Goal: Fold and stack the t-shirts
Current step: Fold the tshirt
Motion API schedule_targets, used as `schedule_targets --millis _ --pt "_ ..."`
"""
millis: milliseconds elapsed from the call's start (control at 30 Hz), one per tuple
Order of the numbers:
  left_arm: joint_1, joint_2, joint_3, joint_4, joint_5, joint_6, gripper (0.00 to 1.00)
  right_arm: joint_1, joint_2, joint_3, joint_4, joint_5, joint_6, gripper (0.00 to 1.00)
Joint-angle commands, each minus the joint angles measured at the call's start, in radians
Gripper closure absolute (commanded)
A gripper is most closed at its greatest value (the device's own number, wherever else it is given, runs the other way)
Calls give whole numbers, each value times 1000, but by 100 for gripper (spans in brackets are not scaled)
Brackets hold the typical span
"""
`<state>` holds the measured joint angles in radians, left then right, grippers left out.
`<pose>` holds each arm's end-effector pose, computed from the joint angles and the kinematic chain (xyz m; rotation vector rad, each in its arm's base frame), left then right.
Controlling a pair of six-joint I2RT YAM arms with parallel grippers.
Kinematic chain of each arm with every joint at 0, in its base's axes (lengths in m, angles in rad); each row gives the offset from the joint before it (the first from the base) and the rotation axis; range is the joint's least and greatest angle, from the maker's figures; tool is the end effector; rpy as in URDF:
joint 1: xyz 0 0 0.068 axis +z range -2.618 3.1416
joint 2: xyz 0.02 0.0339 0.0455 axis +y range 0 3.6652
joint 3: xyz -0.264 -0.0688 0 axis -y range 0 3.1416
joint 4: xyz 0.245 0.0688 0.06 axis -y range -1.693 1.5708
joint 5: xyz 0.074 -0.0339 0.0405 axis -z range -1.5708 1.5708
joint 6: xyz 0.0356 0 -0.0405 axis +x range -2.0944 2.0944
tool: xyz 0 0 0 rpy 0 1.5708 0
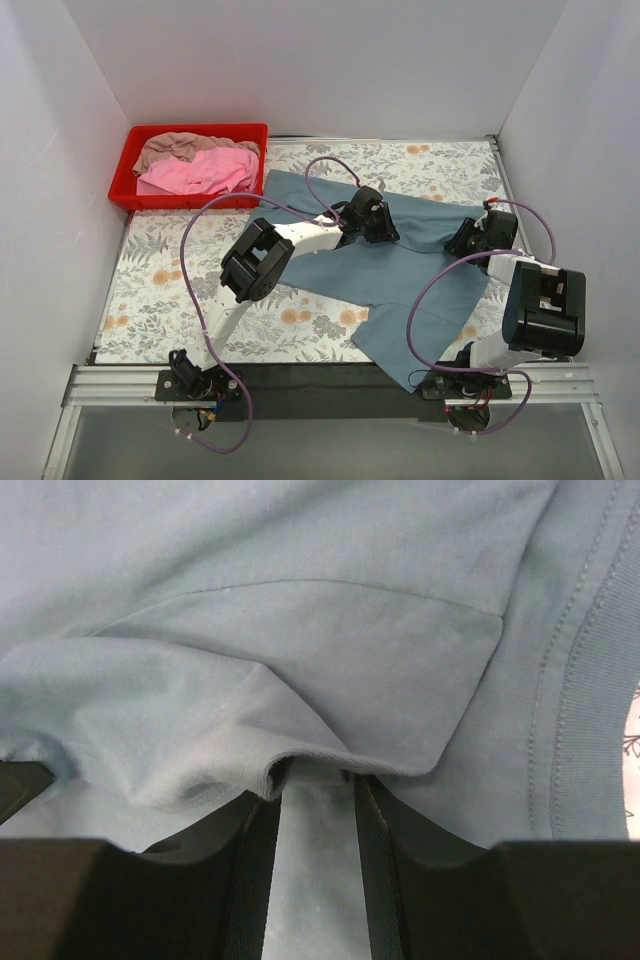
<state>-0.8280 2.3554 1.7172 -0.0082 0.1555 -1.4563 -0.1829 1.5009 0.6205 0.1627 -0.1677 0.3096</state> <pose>0.3518 -0.3913 0.1368 -0.7089 2.5091 -1.2649 0.2823 -0.0462 0.1544 0.4730 2.2402 0.2577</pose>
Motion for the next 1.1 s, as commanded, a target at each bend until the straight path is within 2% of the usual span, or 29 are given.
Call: schedule_targets --millis 0,133,233,633,1067 --pt "-2 -21 -1 28 13 -3 90 -4 10 31 63 -21 -18 58" --pt "-2 -19 -1 28 15 -3 90 -4 10 28 69 -33 -15 61" --pt "-2 -21 -1 28 15 -4 90 -4 1 18 69 -32 -14 67" --pt "-2 -30 -5 28 15 -13 90 -7 -53 -37 61 -4 3 98" --pt "-2 -67 -22 -11 50 -21 90 -10 -195 -38 -112 -26 11 99"
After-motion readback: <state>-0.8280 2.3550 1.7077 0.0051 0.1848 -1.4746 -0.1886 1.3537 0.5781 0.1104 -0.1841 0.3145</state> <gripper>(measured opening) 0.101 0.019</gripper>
